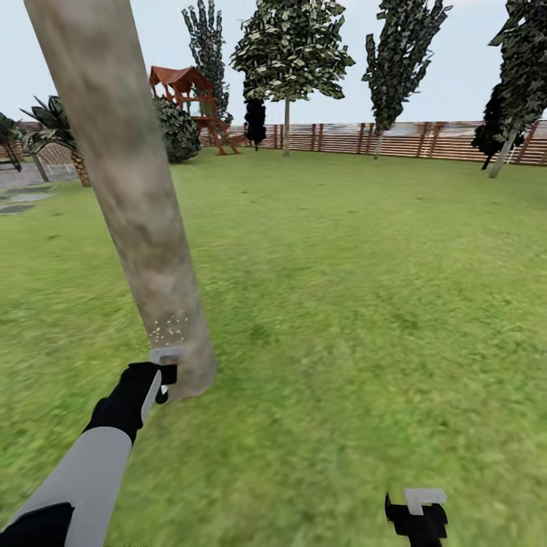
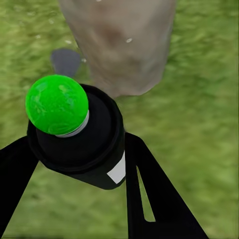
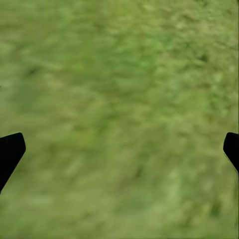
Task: In the garden, pick up the pesticide atomizer on the floor and spray pesticide onto both trees until each tree trunk is fully covered.
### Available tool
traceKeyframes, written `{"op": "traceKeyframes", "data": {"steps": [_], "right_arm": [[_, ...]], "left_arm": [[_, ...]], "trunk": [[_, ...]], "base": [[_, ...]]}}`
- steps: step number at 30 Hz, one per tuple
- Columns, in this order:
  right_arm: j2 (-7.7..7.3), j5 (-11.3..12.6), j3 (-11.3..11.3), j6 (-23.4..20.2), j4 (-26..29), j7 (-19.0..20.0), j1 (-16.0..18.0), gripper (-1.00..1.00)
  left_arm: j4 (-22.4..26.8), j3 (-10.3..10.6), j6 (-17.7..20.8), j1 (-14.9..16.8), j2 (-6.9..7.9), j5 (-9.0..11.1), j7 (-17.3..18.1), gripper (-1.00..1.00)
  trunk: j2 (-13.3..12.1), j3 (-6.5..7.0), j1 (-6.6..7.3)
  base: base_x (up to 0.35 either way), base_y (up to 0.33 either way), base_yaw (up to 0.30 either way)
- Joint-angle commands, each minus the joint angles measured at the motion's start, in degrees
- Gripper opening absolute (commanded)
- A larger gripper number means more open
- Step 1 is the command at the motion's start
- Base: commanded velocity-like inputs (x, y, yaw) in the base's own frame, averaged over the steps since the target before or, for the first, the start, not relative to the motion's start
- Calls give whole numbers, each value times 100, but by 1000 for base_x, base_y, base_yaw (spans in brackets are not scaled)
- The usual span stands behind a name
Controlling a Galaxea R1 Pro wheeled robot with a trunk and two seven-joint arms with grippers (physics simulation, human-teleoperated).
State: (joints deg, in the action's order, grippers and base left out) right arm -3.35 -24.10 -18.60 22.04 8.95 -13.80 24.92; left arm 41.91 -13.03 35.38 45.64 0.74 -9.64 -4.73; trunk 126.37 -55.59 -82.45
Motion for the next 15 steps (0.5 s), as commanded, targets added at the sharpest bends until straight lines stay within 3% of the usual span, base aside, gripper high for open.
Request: {"op": "traceKeyframes", "data": {"steps": [1,6,15], "right_arm": [[1,-60,-38,19,-10,-17,4,100],[1,-60,-38,19,-8,-17,4,100],[1,-60,-38,19,-8,-17,4,100]], "left_arm": [[3,-8,24,1,1,-52,11,-100],[-5,0,22,-16,3,-48,8,-100],[-74,-7,13,-22,13,-55,7,-100]], "trunk": [[2,-5,0],[2,-5,0],[2,-5,0]], "base": [[122,-253,277],[119,-254,260],[90,-267,23]]}}
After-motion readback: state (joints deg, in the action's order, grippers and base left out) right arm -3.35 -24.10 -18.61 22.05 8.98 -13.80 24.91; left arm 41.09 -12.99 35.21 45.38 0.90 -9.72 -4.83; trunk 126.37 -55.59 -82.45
